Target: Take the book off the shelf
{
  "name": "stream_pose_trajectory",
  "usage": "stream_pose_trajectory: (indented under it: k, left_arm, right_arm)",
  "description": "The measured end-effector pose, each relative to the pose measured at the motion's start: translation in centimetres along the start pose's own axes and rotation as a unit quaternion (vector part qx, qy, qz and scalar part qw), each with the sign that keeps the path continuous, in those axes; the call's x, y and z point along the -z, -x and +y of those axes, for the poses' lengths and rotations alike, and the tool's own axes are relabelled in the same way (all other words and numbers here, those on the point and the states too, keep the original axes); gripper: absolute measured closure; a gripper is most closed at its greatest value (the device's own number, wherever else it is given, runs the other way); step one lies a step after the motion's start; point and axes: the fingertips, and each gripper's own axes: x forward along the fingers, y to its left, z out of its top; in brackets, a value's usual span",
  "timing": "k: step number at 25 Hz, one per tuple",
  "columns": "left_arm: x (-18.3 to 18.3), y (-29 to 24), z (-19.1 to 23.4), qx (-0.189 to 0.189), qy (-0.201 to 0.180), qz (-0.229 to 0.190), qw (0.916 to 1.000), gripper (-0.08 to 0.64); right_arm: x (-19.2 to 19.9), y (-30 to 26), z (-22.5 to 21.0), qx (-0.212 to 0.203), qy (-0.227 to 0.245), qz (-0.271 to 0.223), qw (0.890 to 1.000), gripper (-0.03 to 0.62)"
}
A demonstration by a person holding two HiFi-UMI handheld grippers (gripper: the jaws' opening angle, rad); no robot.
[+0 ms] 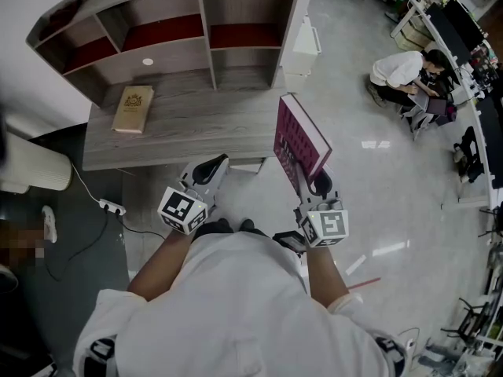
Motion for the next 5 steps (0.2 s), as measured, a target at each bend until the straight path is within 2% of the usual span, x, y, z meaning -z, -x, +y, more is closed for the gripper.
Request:
stream_pose_trajectory:
  k: [5]
  left_arm:
    - [-0.14, -0.48, -0.17, 0.004, 0.001, -0.002, 1.0000, 0.543]
  right_arm:
    - [-0.10, -0.05, -0.52, 0.002, -0.004, -0.002, 1.000, 0.445]
